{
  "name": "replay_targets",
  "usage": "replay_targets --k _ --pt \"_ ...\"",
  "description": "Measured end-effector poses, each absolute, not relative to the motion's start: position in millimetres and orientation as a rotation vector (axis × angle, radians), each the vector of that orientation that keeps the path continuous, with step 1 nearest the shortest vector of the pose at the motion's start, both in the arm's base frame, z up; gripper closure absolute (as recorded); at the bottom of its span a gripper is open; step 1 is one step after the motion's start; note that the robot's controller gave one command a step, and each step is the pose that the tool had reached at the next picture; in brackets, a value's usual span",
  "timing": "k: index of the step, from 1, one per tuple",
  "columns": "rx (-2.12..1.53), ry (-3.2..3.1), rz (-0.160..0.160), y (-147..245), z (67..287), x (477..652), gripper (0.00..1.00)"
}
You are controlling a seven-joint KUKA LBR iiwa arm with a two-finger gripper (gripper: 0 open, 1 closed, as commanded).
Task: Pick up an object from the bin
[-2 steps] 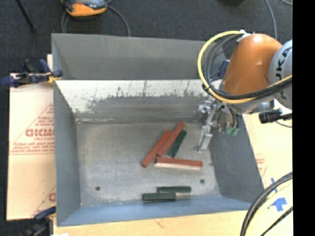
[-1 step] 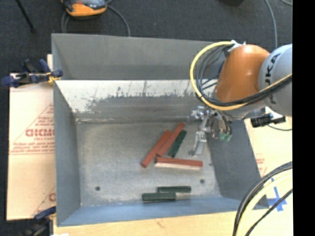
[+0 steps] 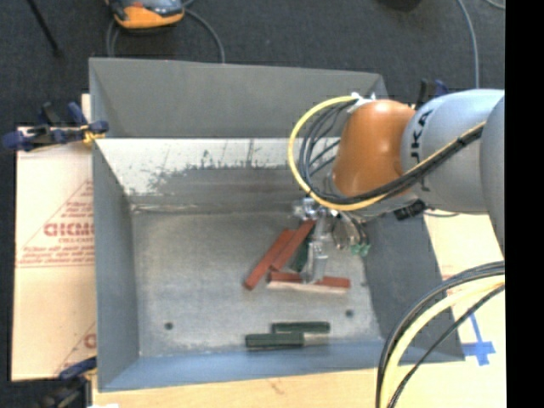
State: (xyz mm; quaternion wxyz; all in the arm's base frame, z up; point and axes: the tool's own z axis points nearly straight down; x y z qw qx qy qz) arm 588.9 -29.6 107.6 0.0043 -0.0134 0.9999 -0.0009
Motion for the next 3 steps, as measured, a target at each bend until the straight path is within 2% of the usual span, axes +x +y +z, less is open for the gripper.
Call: replay_targets --k 1,2,3 --pt "-0.595 3.071 -0.006 -59.0 75.9 606.5 1.00" --pt "-0.595 3.071 -0.005 -59.0 75.9 606.5 1.00" --pt "-0.532 3.097 0.005 -78.4 109.8 597.2 1.00"
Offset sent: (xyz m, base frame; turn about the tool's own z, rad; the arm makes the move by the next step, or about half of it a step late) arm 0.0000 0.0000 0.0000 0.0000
